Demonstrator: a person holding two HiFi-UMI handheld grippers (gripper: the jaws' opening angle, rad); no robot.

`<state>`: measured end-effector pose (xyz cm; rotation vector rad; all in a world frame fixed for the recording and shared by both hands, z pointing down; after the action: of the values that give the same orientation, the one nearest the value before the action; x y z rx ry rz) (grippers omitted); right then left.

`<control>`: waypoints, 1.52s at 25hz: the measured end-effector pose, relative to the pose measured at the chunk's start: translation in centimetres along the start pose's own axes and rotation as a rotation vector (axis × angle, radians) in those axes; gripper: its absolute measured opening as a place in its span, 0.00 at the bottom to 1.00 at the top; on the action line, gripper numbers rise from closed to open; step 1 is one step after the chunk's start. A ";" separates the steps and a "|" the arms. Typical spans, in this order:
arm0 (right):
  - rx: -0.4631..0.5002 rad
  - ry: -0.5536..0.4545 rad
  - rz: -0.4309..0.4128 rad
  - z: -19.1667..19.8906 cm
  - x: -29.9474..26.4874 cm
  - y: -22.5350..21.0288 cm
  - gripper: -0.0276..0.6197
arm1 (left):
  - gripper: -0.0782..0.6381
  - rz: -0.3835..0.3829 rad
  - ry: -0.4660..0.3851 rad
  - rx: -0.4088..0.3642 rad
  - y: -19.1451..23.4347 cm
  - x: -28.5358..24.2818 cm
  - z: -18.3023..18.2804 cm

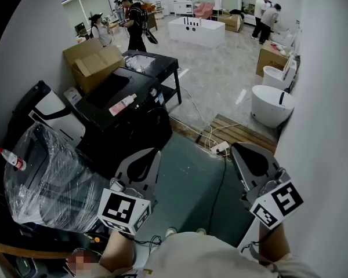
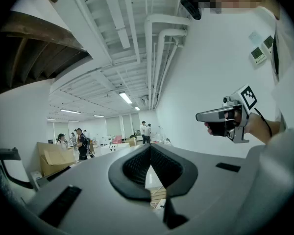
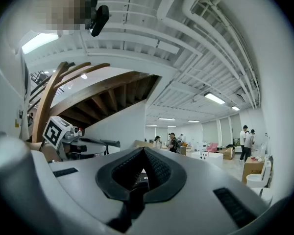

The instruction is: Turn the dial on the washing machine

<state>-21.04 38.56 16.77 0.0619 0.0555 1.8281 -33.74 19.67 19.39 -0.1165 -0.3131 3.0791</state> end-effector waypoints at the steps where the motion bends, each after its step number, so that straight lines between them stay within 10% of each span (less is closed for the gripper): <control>1: 0.001 0.005 0.007 0.2 0.1 -0.3 0.09 | 0.13 -0.007 -0.002 -0.001 -0.2 -0.1 -0.1; 23: -0.104 -0.019 0.045 2.5 2.2 -5.2 0.09 | 0.13 0.020 0.007 0.018 -3.0 -5.0 0.6; 38: -0.133 0.056 0.072 6.0 -6.3 -13.3 0.32 | 0.13 0.057 0.004 0.038 2.4 -15.8 3.6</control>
<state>-6.21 35.90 21.75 -0.0818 -0.0288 1.9009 -18.40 15.82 23.49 -0.1328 -0.2549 3.1388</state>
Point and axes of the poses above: the fingertips, and each gripper's own axes: x backward along the fingers, y to its left, z out of its underside, the point moved 5 cm from there along x, backward along the fingers, and after that the axes turned 2 degrees about y, right-handed, at the moved point
